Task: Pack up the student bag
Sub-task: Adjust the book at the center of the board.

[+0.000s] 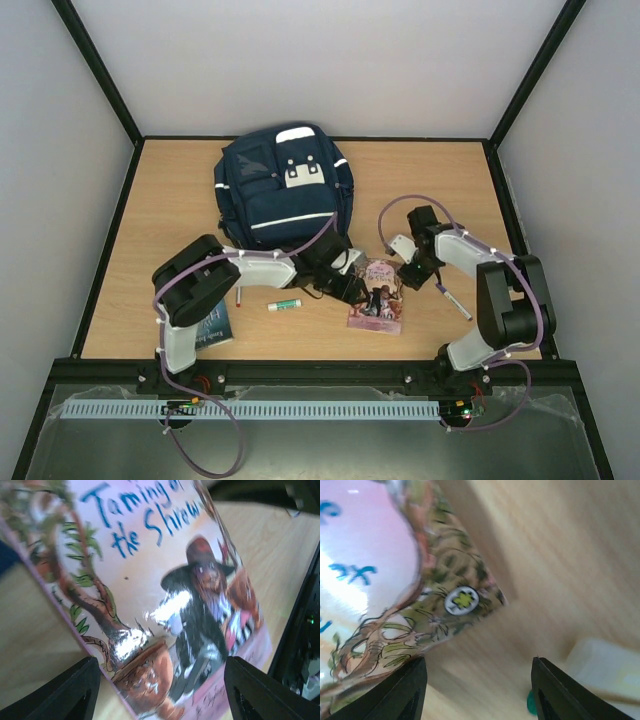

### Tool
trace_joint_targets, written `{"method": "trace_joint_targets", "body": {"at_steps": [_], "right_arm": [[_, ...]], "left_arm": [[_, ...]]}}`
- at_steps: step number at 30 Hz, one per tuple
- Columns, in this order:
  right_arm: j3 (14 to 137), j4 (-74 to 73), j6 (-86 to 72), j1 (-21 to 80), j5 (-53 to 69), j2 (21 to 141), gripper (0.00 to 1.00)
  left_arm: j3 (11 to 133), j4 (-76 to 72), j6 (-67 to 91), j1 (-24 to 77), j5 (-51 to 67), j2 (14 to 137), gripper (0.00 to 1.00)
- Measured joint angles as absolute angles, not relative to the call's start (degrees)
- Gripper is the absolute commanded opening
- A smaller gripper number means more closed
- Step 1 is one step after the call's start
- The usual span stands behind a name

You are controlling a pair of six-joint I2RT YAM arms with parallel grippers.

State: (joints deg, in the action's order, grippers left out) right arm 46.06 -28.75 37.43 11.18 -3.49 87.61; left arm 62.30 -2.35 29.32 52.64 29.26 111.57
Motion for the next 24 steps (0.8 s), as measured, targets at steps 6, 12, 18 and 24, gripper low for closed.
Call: {"method": "trace_joint_targets", "body": {"at_steps": [6,12,18,24], "right_arm": [[48.03,-24.45,33.95,15.2,-2.96,89.65,0.59],[50.48,-24.1,30.55,15.86,-1.67,90.11,0.64],[53.52,-27.53,27.55,12.08,-1.3,84.49,0.7],[55.51,-31.42,24.91,11.62,5.69,76.03,0.54]], "left_arm": [[56.14,-4.64,33.04,56.55,28.82,107.24,0.71],[52.4,-4.67,35.77,58.46,25.74,103.7,0.75],[46.83,-0.3,37.74,58.5,20.38,96.29,0.8],[44.07,1.02,40.88,58.5,14.33,90.59,0.82]]}}
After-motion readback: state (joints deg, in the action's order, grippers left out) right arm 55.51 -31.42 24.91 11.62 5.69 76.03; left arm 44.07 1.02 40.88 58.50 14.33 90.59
